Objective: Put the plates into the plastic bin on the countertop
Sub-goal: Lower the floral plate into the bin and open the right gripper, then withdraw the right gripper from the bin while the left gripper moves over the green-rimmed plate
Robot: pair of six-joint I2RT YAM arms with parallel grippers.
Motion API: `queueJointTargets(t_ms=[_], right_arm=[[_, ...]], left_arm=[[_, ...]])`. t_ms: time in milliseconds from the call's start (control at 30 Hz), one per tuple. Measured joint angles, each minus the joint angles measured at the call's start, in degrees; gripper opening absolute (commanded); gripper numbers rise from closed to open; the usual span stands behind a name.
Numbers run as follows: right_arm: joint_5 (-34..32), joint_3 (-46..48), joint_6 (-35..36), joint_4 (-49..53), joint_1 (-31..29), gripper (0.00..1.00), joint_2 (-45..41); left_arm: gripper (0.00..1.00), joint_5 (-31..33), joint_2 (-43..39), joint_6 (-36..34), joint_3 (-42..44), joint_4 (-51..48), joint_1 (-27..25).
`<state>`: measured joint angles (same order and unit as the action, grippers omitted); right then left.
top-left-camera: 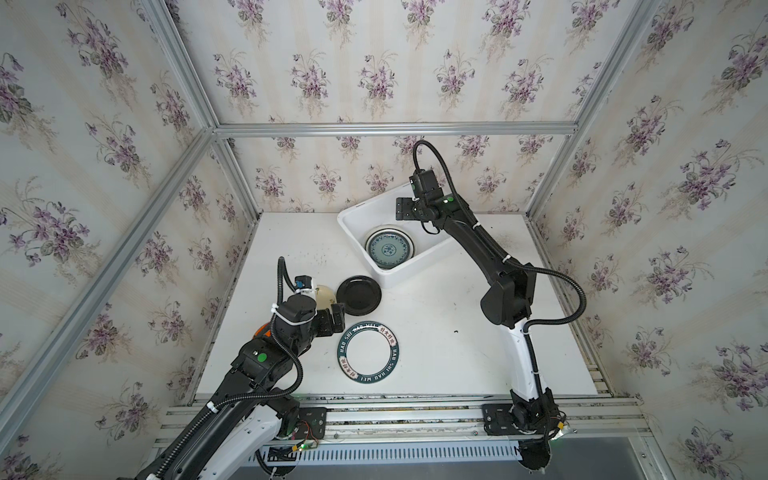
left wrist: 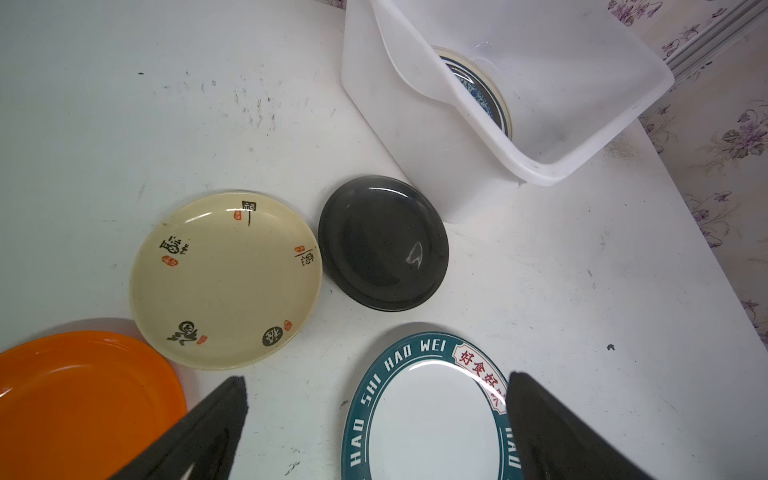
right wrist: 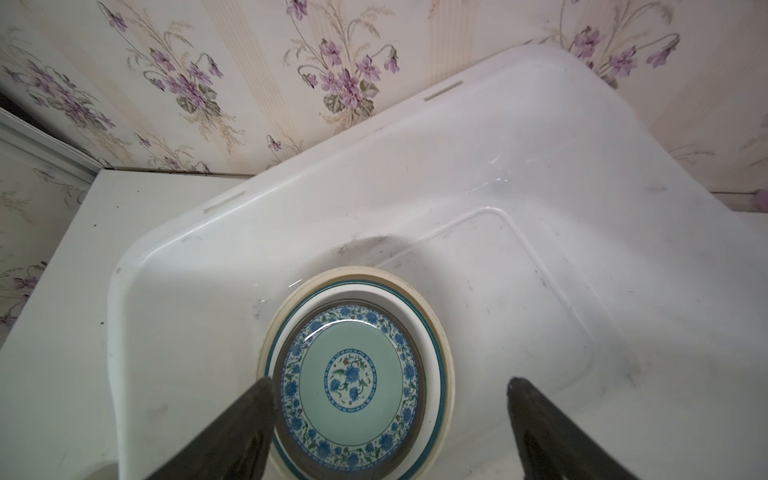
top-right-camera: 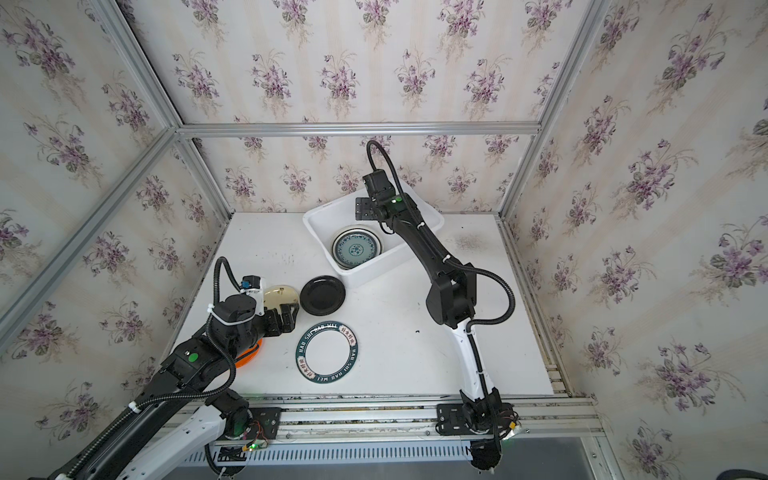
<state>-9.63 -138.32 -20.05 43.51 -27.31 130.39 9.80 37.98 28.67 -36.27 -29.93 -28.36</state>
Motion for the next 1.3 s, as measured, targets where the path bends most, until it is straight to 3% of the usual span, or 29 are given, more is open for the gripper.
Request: queueJointTargets(t_ms=[233, 533, 833, 1167, 1300], right_arm=[[0.5, 7.7, 0.0, 1.5, -0.9, 0.99, -9.8], [6.2, 37.4, -3.2, -8.5, -1.2, 0.99, -30.9], [11.3, 57.2, -7.4, -16.4, -1.3, 0.99, -46.7], [14.5, 75.5, -11.8, -21.2, -1.3, 0.99, -58.6], [18.8, 80.5, -14.1, -24.6, -1.2, 1.00, -60.3]], left_arm=[[0.99, -1.6, -4.7, 0.6, 3.0, -0.1, 0.0], [0.99, -2.1, -4.6, 1.5, 5.2, -1.1, 0.0], [0.99, -6.6, -5.2, 5.8, 9.9, -1.8, 0.0], [0.99, -11.0, -1.6, 10.5, 13.7, -1.9, 0.0], [0.99, -11.6, -0.7, 11.4, 15.0, -1.2, 0.0]])
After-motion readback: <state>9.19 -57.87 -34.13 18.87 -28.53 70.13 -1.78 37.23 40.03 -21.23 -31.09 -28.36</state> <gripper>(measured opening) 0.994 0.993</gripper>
